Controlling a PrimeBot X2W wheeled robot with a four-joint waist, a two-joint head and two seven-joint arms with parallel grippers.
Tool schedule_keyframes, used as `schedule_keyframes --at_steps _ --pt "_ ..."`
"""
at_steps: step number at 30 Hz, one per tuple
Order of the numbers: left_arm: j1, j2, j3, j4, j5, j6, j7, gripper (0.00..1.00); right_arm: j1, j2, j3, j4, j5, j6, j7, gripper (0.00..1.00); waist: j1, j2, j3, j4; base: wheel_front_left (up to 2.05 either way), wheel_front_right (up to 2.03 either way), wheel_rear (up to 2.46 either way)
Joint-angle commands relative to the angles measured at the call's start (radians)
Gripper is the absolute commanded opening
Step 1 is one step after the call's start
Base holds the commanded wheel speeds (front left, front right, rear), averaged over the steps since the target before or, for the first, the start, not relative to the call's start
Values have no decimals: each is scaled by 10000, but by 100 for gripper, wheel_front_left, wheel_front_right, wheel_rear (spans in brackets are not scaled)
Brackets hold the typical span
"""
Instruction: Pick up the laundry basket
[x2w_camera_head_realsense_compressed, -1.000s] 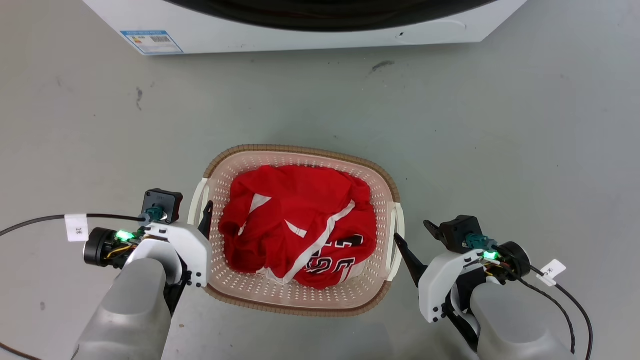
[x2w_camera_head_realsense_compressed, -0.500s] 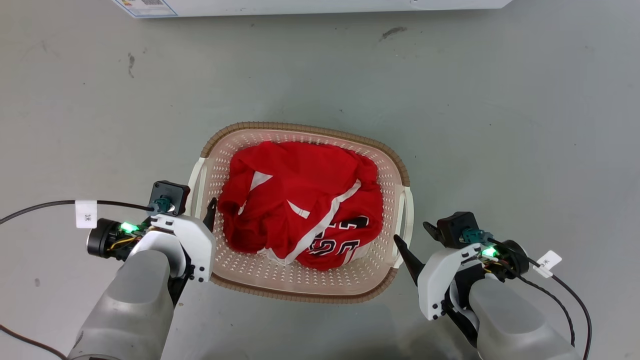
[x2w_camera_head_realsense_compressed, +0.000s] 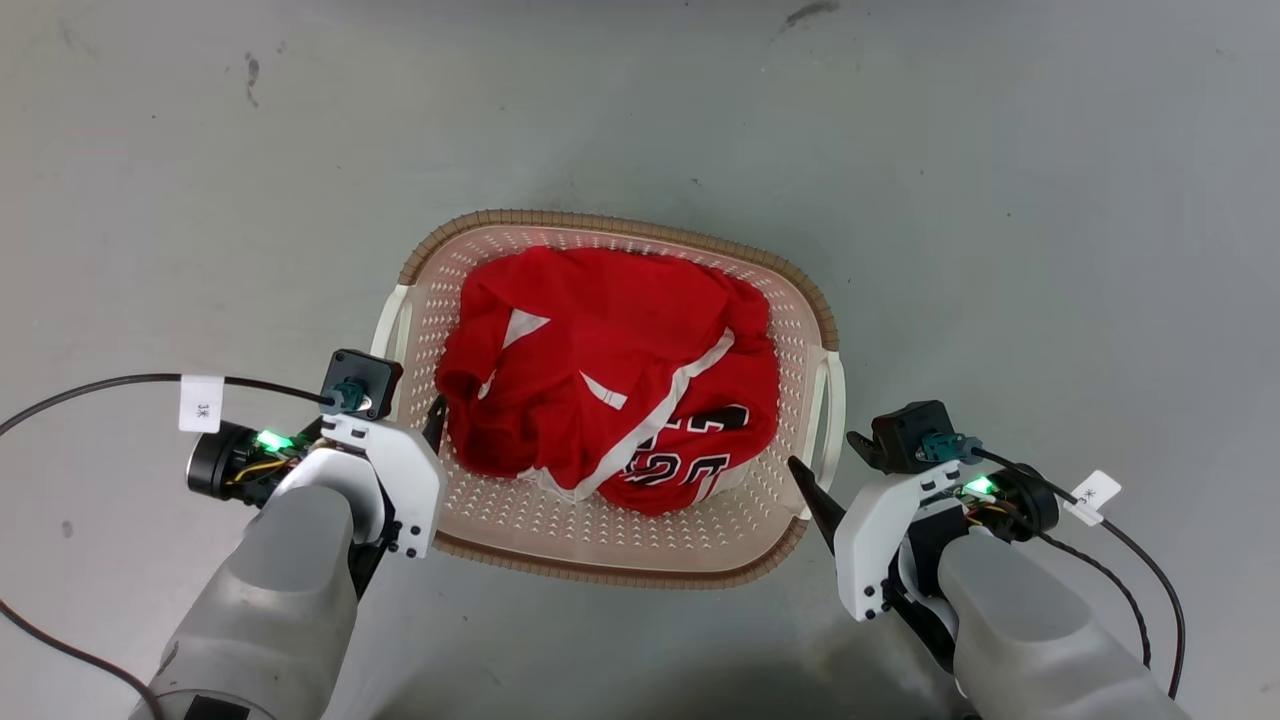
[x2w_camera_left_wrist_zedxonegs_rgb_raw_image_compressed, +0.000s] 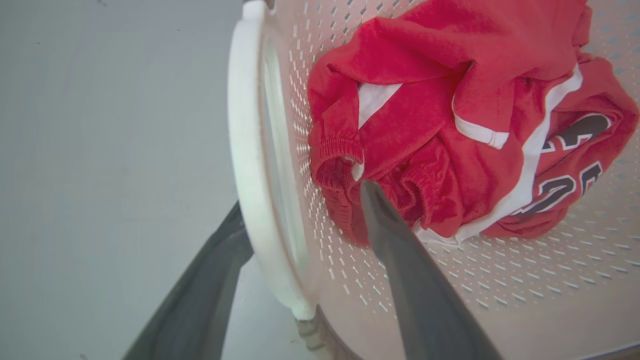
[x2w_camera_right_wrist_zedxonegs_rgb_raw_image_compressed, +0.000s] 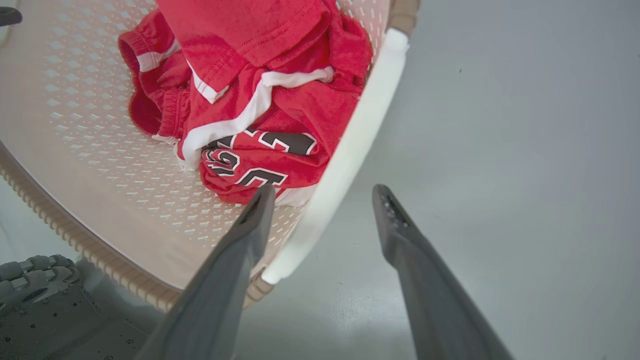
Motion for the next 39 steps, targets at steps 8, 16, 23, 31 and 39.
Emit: schedule_keyframes --at_steps 8,16,23,31,39 --pt "-289 -78 -455 80 -234 17 148 100 -283 -4 246 275 374 -7 220 100 -1 0 353 93 0 0 0" --pt "-358 -166 -866 80 -552 15 183 0 -438 -10 430 404 555 -7 234 0 -1 0 409 122 0 0 0" --pt "-141 -226 -1163 98 -864 15 252 0 -373 9 653 455 744 -7 376 0 -1 0 26 155 0 0 0" --pt "287 -363 -1516 113 -1352 15 577 0 -163 13 853 609 840 -7 469 0 -1 0 -823 214 0 0 0" --pt "774 -426 -1970 58 -1950 13 1068 0 52 13 1117 667 1049 -7 895 0 -1 0 -2049 173 0 0 0"
